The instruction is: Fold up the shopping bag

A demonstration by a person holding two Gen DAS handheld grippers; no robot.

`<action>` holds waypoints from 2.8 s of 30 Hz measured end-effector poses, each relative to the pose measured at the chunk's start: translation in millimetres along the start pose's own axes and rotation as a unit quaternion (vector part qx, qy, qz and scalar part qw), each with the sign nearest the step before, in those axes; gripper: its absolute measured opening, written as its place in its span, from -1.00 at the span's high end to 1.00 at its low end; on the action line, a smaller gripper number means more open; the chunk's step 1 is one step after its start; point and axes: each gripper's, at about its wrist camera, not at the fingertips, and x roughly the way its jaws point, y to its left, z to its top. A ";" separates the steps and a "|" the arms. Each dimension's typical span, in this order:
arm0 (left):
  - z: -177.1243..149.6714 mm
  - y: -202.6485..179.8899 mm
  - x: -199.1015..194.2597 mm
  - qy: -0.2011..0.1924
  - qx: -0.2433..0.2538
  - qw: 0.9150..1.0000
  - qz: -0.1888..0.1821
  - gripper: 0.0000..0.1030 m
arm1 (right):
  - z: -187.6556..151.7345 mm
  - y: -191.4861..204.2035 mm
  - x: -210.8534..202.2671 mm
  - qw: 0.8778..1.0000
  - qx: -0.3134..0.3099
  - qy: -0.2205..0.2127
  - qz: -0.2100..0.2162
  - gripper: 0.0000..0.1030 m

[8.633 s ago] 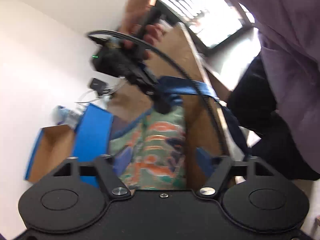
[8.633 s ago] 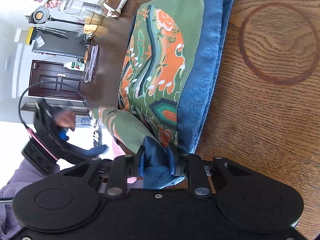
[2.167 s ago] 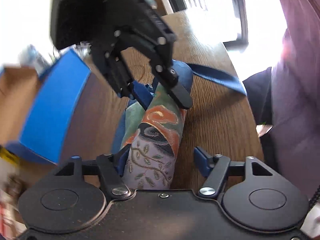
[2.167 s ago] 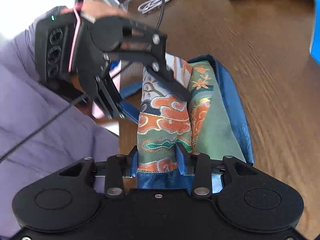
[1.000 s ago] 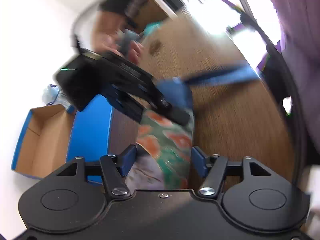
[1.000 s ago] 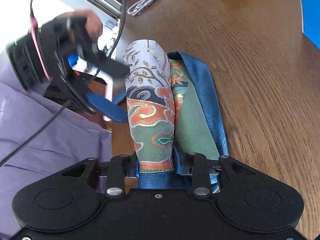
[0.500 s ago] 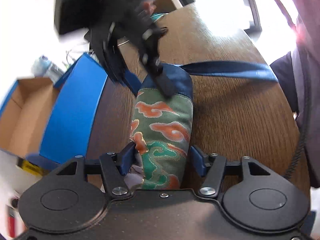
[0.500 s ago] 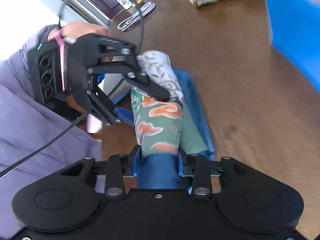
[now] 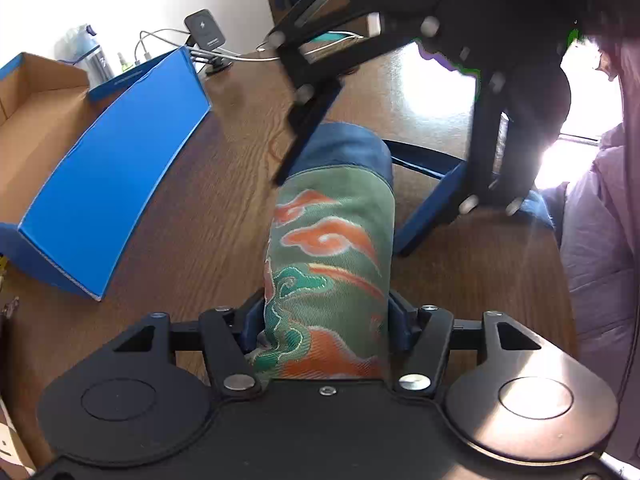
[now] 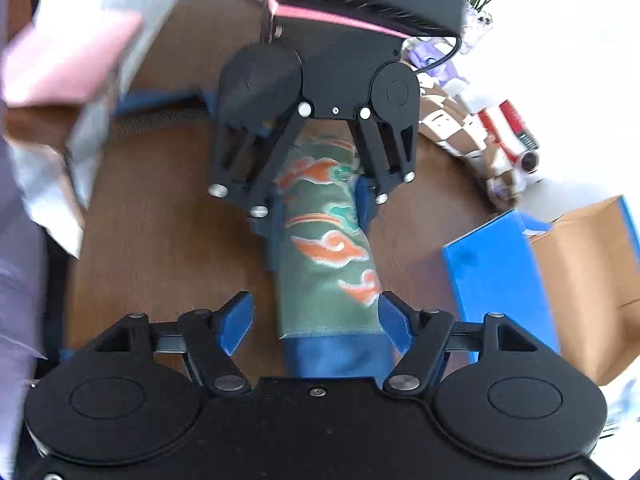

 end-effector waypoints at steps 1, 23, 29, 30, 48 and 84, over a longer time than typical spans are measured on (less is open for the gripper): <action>-0.2 -2.0 -0.7 0.000 0.001 1.000 0.004 -0.15 | 3.0 4.7 4.8 1.000 -0.008 0.007 -0.009 -0.38; -68.9 -54.5 -110.2 -0.210 -0.161 0.931 0.250 -0.78 | -11.2 -6.5 12.0 0.988 0.084 -0.077 -0.109 0.38; -41.9 -70.0 -121.5 -0.298 -0.178 0.899 0.266 -0.93 | -30.1 -16.4 -14.0 0.963 0.157 -0.151 -0.156 0.38; -23.9 -65.6 -111.7 -0.315 -0.178 0.893 0.269 -0.95 | -32.4 -19.7 -20.5 0.957 0.176 -0.166 -0.163 0.38; 71.4 -51.9 -134.5 -0.503 -0.165 0.840 0.119 -0.89 | -69.3 -26.3 -95.1 0.835 0.313 -0.447 -0.072 0.37; 102.5 7.7 -61.2 -0.397 -0.256 0.876 0.094 0.01 | -121.1 -43.1 -50.6 0.793 0.427 -0.434 -0.016 -0.15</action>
